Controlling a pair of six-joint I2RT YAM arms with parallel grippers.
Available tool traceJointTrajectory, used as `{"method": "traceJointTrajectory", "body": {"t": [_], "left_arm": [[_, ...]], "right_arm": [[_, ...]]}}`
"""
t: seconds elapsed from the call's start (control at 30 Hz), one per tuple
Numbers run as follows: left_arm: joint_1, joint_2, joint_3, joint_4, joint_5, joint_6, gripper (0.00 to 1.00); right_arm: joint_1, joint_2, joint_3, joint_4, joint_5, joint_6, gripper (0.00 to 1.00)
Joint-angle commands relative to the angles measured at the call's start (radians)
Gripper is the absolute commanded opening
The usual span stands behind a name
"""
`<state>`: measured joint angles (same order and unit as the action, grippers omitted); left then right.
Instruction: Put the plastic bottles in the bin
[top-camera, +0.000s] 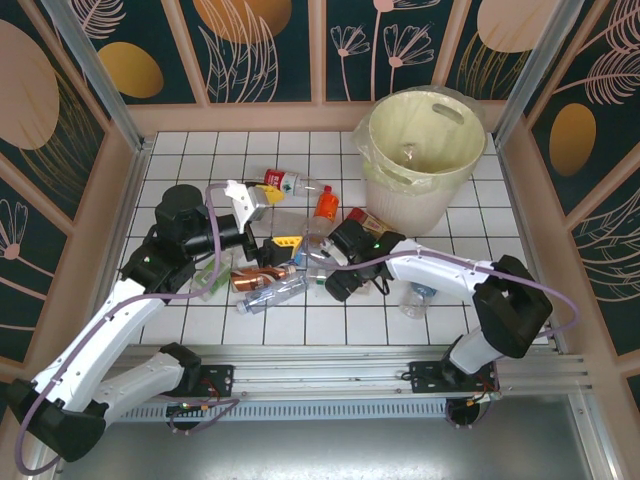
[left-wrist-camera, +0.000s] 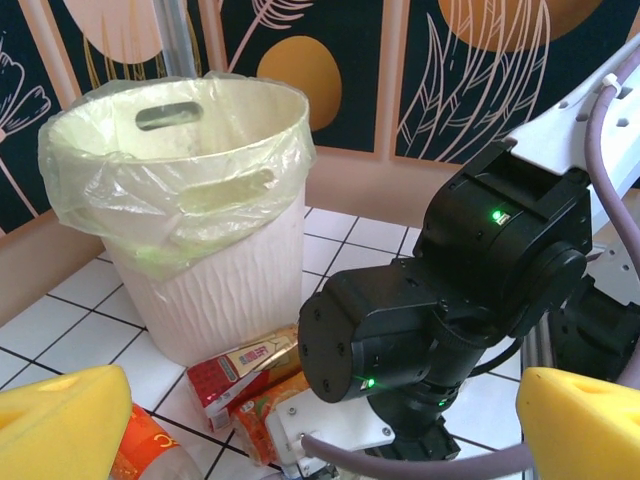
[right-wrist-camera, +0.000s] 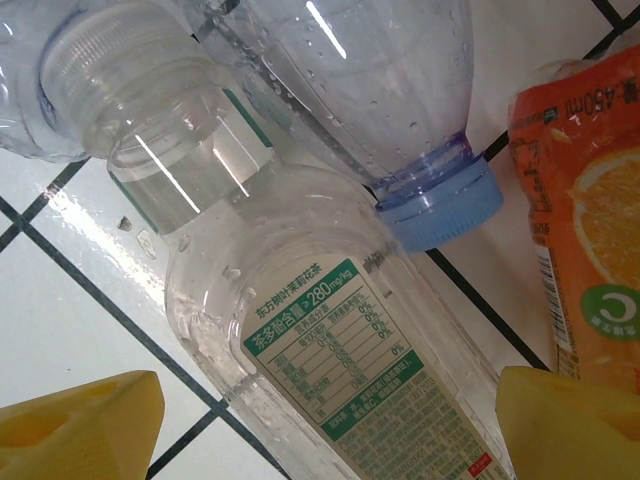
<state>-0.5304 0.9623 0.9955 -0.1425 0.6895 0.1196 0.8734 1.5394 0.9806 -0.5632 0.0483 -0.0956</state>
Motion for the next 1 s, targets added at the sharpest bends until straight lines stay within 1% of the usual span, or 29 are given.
{"method": "traceJointTrajectory", "body": {"t": [0.0,0.17,0.43,0.57,0.83,0.97], "left_arm": [[-0.003,0.004,0.010,0.011,0.035,-0.007,0.99],[-0.003,0.009,0.009,0.015,0.041,-0.011,0.99],[-0.003,0.010,0.007,0.016,0.041,-0.012,0.99],[-0.003,0.012,0.006,0.018,0.043,-0.014,0.99],[-0.003,0.018,0.008,0.018,0.041,-0.016,0.99],[-0.003,0.018,0.008,0.019,0.039,-0.017,0.98]], "right_arm": [[0.025,0.025,0.018,-0.002,0.059,-0.012,0.86],[0.061,0.064,0.013,-0.001,0.139,-0.006,0.86],[0.077,0.095,0.021,0.015,0.156,-0.001,0.85],[0.078,0.105,0.017,0.022,0.131,-0.004,0.83],[0.090,0.096,0.021,-0.008,0.002,0.002,0.82],[0.091,0.096,0.013,-0.018,-0.019,0.012,0.82]]}}
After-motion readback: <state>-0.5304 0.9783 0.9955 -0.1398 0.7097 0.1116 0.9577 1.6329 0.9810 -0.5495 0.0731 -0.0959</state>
